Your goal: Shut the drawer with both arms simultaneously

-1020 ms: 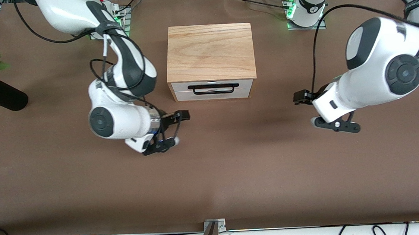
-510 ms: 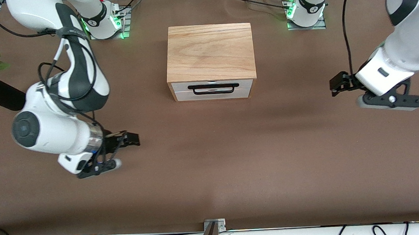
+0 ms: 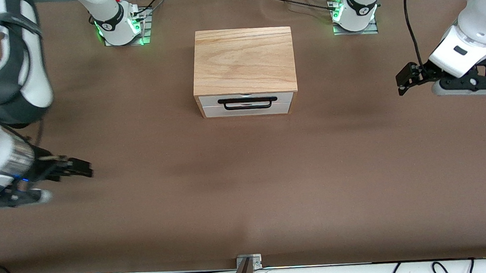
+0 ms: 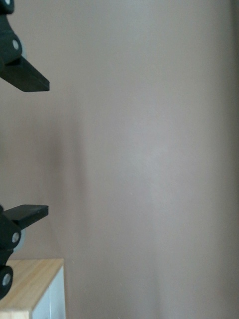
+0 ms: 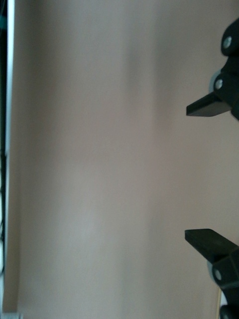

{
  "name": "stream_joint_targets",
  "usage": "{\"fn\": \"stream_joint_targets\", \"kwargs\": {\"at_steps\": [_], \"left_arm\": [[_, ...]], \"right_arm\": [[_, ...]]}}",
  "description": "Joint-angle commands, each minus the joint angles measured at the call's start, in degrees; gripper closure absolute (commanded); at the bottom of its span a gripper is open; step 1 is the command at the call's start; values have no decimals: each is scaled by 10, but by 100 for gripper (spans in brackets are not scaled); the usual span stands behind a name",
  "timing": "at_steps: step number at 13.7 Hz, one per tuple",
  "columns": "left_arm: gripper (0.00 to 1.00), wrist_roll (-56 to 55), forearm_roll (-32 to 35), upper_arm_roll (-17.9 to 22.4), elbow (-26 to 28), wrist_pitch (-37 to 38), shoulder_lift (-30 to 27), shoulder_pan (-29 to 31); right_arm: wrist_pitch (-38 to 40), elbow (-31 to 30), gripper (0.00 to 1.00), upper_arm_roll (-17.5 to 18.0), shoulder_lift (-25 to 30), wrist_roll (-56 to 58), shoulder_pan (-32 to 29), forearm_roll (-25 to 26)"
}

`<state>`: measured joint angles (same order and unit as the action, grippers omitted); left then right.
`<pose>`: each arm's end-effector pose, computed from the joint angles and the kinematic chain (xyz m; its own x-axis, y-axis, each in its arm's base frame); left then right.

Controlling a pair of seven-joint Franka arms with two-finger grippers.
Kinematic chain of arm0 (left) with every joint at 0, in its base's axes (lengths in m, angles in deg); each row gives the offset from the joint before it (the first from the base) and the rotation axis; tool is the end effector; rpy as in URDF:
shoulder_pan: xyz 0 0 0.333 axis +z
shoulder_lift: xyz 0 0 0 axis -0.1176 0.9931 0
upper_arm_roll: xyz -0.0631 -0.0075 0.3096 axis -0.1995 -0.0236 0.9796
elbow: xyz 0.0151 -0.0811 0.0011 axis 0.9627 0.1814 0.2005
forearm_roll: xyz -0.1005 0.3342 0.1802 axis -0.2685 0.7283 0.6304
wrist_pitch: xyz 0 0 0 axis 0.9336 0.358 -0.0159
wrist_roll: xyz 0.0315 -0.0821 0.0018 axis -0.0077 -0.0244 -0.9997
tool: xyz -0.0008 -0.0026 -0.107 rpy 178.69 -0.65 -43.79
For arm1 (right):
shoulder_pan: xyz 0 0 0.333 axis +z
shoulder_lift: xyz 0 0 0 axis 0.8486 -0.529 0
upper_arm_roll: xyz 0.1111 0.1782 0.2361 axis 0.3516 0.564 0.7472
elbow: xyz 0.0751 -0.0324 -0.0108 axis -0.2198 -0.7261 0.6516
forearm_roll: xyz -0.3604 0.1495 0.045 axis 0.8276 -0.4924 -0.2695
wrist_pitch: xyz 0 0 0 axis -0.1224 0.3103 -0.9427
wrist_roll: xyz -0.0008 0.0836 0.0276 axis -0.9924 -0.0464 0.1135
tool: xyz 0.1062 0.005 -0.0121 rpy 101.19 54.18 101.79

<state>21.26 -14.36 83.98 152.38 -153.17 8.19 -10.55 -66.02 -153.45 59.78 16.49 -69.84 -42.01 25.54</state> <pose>0.5477 -0.0552 0.5679 0.9970 -0.0425 0.0645 -0.0407 -0.9988 -0.0286 0.6878 0.0270 0.5080 0.9994 0.0114 0.0339 0.0126 -0.9993 -0.0350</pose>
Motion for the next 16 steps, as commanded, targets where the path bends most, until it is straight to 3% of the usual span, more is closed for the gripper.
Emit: {"fn": "stream_joint_targets", "kwargs": {"at_steps": [1, 4, 9, 13, 16], "left_arm": [[0, 14, 8, -3, 44, -21, -39, 14], [0, 17, 9, -5, 37, -3, -36, 15], [0, 17, 14, -8, 18, 21, -23, 20], [0, 18, 15, -8, -66, 67, 36, 22], [0, 18, 15, -10, -75, 68, 43, 23]], "right_arm": [[-23, -139, 0, 49, 109, 4, -35, 73], [-26, -149, 0, 123, 145, 3, -95, 123], [-19, -156, 0, 129, 187, 3, -105, 121], [-13, -180, 0, 163, 210, 0, -118, 120], [-12, -179, 0, 165, 205, -12, -117, 119]]}}
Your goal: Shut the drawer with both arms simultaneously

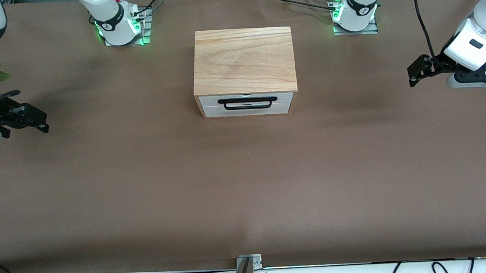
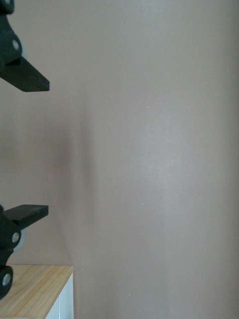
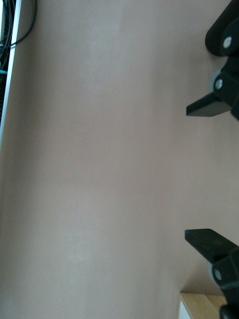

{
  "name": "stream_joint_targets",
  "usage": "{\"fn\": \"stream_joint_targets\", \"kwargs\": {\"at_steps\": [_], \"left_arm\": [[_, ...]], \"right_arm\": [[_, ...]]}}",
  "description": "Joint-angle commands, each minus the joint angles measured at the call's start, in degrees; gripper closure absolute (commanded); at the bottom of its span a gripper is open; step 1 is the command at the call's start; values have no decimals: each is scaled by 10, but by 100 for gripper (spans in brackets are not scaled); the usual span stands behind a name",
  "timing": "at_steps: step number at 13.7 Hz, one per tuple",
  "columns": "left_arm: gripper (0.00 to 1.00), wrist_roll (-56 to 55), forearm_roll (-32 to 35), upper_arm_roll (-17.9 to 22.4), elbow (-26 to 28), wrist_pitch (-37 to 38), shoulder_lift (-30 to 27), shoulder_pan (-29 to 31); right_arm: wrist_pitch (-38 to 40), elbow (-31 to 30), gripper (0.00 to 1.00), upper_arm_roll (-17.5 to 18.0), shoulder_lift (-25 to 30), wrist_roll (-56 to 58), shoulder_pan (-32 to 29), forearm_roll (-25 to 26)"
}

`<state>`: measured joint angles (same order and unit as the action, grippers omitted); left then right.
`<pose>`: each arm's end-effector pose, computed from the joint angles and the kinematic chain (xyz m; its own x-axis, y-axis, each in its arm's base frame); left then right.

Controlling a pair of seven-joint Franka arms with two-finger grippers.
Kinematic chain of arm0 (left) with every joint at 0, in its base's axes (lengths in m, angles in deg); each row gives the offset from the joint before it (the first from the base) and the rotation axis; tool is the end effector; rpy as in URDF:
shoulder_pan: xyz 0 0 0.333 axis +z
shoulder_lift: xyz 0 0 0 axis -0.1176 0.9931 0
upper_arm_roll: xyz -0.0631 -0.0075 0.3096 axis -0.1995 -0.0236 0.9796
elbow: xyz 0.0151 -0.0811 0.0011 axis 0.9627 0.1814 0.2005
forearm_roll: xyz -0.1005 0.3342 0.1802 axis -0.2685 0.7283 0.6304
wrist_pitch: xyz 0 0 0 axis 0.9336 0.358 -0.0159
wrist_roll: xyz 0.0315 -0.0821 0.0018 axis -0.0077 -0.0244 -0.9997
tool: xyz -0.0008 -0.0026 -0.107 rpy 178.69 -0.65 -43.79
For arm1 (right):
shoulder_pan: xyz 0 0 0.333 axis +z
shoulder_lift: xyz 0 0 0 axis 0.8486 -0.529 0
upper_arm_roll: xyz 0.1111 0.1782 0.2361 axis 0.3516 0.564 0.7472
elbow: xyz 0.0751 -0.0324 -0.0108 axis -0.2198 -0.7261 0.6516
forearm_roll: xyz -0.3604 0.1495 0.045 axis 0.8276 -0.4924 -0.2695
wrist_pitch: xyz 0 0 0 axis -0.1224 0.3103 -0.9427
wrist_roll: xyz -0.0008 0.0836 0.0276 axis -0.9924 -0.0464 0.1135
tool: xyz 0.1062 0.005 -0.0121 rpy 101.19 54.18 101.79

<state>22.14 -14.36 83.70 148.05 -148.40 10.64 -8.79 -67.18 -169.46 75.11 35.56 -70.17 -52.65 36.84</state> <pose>0.5567 -0.0410 0.5731 0.9995 -0.0296 0.0137 -0.0291 -0.9991 -0.0309 0.6026 0.0201 0.5786 0.9926 0.0893 0.0820 0.0870 -0.9957 0.0315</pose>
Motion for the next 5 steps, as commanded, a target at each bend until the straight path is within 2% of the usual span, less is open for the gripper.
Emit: {"fn": "stream_joint_targets", "kwargs": {"at_steps": [1, 5], "left_arm": [[0, 10, 16, -9, -33, 20, 17, 5], [0, 9, 16, -10, -33, 23, 17, 1]], "right_arm": [[3, -15, 0, 11, 8, -12, -9, 4], [11, -5, 0, 11, 3, -11, -4, 4]]}}
